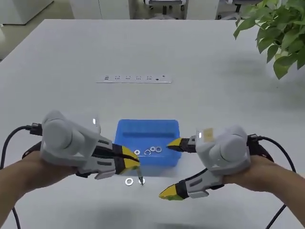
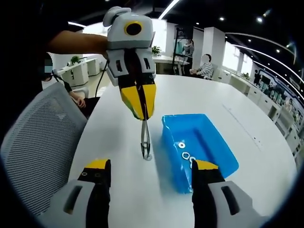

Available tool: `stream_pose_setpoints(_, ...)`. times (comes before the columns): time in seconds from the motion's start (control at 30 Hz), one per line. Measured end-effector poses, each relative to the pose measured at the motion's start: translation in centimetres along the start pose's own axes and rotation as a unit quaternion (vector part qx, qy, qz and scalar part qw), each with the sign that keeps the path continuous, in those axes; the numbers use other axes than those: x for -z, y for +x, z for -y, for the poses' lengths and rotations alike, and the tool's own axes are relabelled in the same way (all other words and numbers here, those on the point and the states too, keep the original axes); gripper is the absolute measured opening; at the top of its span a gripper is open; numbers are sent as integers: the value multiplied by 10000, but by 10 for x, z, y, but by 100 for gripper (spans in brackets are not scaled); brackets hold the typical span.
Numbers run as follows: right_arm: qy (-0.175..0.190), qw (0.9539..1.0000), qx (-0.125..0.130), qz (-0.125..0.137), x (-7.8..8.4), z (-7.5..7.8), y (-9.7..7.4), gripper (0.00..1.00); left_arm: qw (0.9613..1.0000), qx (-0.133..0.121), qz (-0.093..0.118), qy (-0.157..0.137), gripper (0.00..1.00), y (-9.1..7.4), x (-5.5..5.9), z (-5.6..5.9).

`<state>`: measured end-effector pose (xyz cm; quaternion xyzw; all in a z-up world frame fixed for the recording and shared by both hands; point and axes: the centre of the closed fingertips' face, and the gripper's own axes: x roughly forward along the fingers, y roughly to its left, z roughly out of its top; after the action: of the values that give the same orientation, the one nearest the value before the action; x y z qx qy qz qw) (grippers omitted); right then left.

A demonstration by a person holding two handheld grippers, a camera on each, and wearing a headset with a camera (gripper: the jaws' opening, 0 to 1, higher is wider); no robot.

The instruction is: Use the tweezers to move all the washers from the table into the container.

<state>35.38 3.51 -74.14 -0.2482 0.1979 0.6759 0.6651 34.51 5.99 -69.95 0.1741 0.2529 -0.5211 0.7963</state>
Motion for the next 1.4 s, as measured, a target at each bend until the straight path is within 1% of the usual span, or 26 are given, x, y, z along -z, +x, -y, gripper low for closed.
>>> stream_pose_setpoints(0.17, -229, 9995, -211, -61, -3, -5, 12, 64, 10000, 58, -31, 58, 5, -1, 1, 0)
stream_pose_setpoints(0.33, -459, 9980, -408, -115, -8, -8, 23, 58, 9999, 98, -69, 73, 5, -1, 2, -1)
stream_pose_setpoints(0.67, -740, 9950, -644, -166, -14, -8, 38, 43, 9997, 148, -124, 124, 5, -2, 3, -1)
stream_pose_setpoints(0.8, -807, 9938, -736, -217, -14, -9, 43, 34, 9997, 146, -135, 127, 5, -2, 3, -2)
stream_pose_setpoints(1.17, -964, 9904, -894, -420, -10, -13, 55, 17, 9997, 158, -134, 134, 5, -1, 3, -2)
stream_pose_setpoints(1.27, -1043, 9894, -882, -497, -8, -13, 56, 13, 9996, 159, -151, 156, 5, 0, 4, -2)
stream_pose_setpoints(1.3, -1062, 9888, -914, -508, -7, -14, 56, 12, 9996, 157, -153, 161, 5, 0, 4, -3)
stream_pose_setpoints(1.4, -1108, 9884, -903, -509, -7, -13, 56, 12, 9996, 161, -151, 156, 5, 0, 4, -3)
